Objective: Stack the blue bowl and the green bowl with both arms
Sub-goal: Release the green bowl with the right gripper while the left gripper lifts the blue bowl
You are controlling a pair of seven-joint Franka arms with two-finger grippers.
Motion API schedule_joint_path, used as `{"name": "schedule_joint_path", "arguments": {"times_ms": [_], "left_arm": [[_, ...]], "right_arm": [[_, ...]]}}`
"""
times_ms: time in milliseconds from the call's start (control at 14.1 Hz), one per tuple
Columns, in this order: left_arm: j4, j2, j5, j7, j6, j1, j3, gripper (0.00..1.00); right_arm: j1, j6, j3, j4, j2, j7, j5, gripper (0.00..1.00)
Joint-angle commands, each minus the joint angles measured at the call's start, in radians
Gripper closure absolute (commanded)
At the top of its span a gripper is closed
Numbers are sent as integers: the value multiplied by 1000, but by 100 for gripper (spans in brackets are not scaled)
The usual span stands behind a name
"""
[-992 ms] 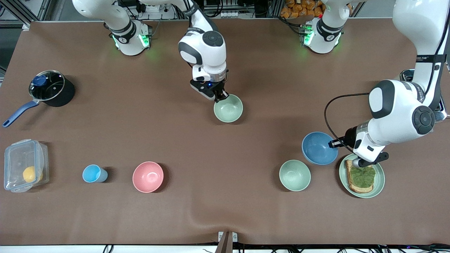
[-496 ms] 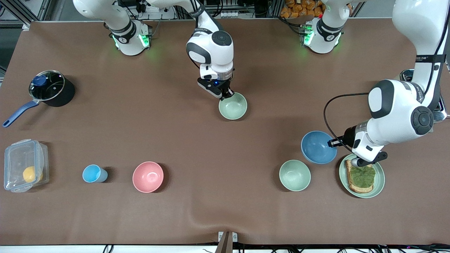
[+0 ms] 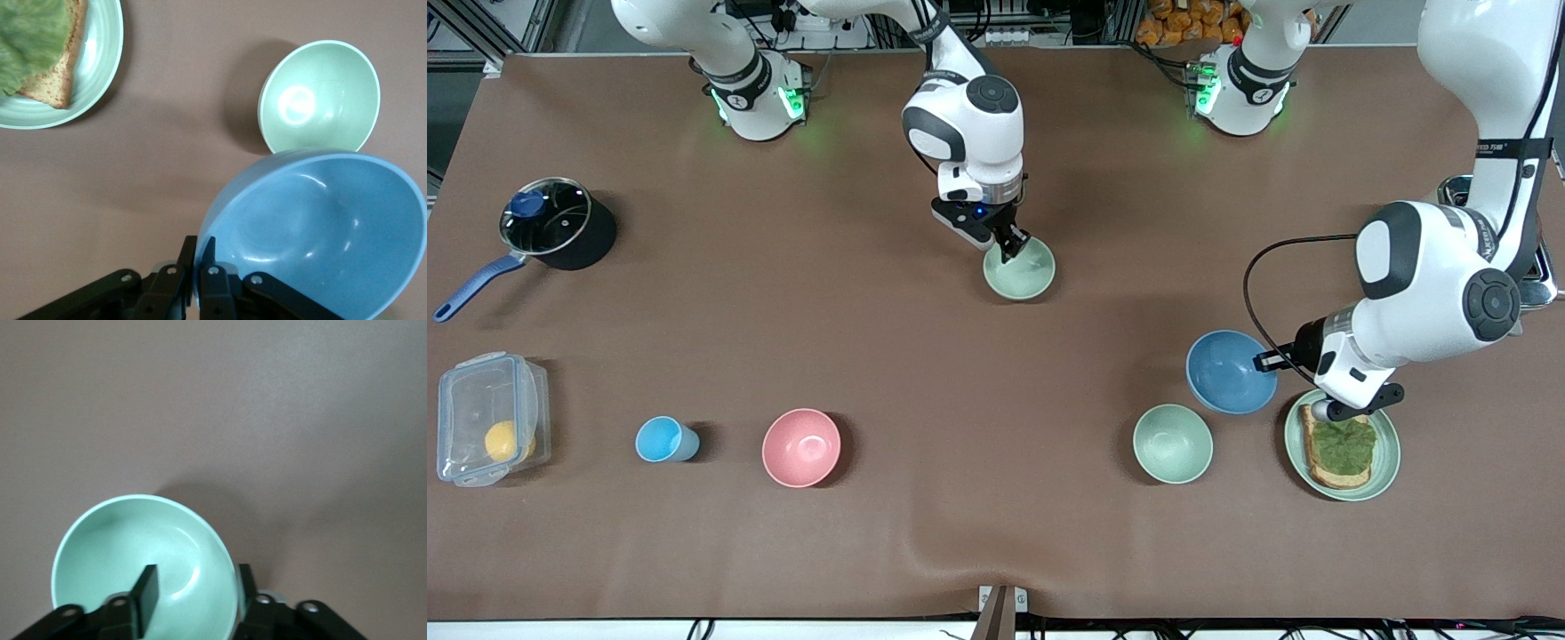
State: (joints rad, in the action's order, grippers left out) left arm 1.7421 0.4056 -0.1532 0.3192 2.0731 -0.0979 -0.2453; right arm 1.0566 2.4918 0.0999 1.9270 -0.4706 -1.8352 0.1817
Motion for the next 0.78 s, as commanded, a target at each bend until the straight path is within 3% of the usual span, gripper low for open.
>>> {"name": "schedule_joint_path", "arguments": {"times_ms": [0,283,496,709], "left_arm": [[4,-11,-25,41,-16,6,-9,100],[5,-11,-23,112,-16,7,-58,100],[7,-2,-23,124,-16,23,-65,100],[8,13,-23,152,-16,53,-65,100]], "right_arm": [[-41,-22,-5,-23,15,-24,-7,0],[-137,-28,-11,-36,17,45,-141,0],[-208,-31,-17,-36,18,192,-339,0],[-248,-59,-17,-30,17,232,-467,0]]}}
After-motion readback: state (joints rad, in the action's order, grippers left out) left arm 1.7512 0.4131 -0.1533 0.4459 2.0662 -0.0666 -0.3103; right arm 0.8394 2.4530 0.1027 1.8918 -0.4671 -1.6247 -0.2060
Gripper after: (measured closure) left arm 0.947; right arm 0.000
